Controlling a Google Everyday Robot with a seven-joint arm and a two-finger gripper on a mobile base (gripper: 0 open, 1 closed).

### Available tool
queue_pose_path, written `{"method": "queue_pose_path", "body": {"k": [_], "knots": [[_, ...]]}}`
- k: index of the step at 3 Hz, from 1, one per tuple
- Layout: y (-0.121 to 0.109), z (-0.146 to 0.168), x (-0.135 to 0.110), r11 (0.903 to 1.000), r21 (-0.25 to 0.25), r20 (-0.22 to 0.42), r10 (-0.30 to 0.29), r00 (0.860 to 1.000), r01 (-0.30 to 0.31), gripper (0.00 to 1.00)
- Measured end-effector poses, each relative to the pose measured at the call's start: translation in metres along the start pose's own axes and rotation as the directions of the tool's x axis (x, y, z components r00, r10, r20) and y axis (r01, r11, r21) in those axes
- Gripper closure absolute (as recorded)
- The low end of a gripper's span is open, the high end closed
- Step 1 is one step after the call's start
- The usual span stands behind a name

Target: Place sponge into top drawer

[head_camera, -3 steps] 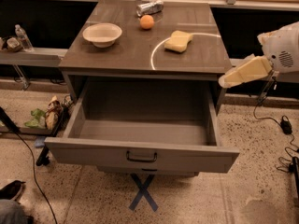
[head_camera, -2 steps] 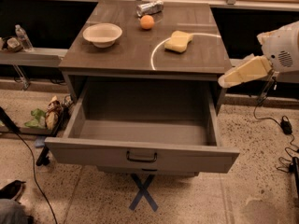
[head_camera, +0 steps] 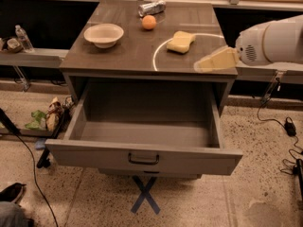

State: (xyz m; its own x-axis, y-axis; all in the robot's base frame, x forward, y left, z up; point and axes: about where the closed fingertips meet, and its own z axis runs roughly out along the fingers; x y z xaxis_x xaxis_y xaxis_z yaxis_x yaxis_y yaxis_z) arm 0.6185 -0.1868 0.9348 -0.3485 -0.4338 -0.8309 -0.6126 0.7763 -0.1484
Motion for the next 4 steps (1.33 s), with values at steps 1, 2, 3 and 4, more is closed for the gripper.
{"method": "queue_pose_path", "body": {"k": [1,2,3,4], "knots": [[0.006,0.105,-0.03,0.9971,0.01,0.062,0.075,0.995,-0.076,0.0],[0.006,0.105,-0.03,0.9971,0.01,0.062,0.075,0.995,-0.076,0.0],[-0.013,0.127,-0.033,0.9942,0.052,0.062,0.091,0.994,-0.094,0.0],[-0.045,0.155,-0.045,0.9841,0.122,0.091,0.118,0.989,-0.129,0.0]]}}
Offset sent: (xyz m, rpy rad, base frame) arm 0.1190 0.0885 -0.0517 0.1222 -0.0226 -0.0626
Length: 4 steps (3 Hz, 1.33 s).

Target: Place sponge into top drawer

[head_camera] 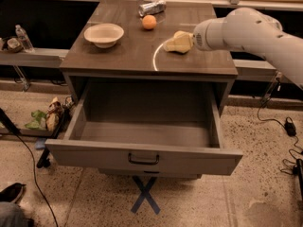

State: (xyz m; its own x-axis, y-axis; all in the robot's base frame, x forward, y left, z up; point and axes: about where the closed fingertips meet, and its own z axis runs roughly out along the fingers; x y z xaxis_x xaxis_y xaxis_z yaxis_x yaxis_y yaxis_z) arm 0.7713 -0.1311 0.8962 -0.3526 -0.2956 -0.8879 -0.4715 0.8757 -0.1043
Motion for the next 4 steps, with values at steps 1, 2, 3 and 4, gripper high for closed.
{"method": "queue_pose_path", "body": {"k": [1,2,3,4], "knots": [[-0.019,0.014,-0.003,0.9974,0.07,0.003,0.017,1.0,-0.017,0.0],[-0.041,0.035,-0.005,0.9885,0.132,0.014,0.072,0.997,-0.073,0.0],[-0.044,0.049,-0.006,0.9849,0.137,0.016,0.105,0.994,-0.106,0.0],[-0.034,0.066,0.001,0.9843,0.123,0.004,0.128,0.992,-0.127,0.0]]}}
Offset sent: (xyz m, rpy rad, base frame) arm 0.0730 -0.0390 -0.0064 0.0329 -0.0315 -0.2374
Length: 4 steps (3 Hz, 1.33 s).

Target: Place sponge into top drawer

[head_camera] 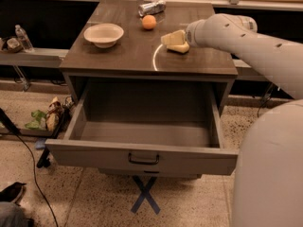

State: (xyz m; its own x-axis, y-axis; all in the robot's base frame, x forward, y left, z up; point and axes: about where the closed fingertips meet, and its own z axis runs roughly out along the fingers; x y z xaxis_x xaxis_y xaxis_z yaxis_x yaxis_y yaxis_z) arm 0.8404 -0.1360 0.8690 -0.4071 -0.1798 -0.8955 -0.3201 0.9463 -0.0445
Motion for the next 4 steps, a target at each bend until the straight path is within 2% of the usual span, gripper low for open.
{"method": "queue_pose_path", "body": {"k": [2,3,4], "knots": [[0.005,0.017,0.023,0.9997,-0.001,-0.043,0.026,0.999,-0.026,0.0],[0.006,0.021,0.03,0.9997,0.0,-0.053,0.023,0.998,-0.023,0.14],[0.008,0.022,0.034,1.0,-0.002,-0.052,0.008,0.999,-0.008,0.38]]}}
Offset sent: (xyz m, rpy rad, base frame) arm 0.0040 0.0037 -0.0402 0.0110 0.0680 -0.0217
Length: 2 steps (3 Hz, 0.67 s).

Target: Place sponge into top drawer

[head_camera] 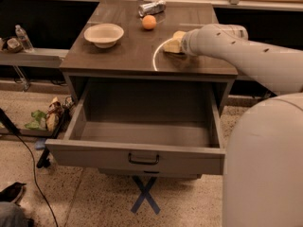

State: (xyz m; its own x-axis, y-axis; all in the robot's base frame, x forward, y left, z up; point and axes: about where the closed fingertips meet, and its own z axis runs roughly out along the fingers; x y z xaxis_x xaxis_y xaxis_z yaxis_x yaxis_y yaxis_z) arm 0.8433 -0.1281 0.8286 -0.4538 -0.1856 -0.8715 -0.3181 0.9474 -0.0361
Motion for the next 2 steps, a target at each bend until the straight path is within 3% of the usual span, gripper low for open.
{"method": "queue_pose_path", "body": {"k": [1,2], "knots": [[0.0036,-0.0016,-0.0003,0.9992,-0.011,0.018,-0.038,0.999,0.038,0.6],[0.0084,-0.011,-0.0051,0.9943,-0.065,0.051,-0.082,0.995,0.085,0.84]]}}
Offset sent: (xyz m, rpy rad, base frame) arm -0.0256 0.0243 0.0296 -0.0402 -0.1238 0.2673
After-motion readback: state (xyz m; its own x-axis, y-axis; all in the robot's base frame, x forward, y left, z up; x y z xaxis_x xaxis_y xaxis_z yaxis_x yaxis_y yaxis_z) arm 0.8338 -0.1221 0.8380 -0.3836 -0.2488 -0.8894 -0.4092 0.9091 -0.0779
